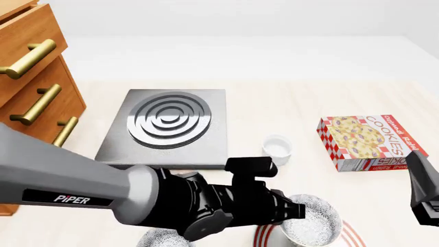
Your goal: Pick the akita bowl on the wooden cabinet and place it on the plate.
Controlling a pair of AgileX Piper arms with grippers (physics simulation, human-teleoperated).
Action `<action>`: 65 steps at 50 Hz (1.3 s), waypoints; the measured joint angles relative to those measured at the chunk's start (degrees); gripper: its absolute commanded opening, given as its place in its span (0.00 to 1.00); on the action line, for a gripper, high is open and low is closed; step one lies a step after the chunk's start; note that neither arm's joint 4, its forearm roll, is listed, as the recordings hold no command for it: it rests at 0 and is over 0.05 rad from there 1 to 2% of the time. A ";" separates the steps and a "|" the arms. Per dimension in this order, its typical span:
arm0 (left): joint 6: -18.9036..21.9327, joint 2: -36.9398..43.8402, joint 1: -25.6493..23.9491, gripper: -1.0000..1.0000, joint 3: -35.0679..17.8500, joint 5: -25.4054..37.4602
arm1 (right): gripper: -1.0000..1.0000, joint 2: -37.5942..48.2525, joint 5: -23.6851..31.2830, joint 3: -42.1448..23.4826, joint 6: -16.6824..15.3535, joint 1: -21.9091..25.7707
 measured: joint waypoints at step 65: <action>0.85 -1.89 -1.95 1.00 0.08 -1.33 | 1.00 0.02 0.02 -0.04 0.00 -0.01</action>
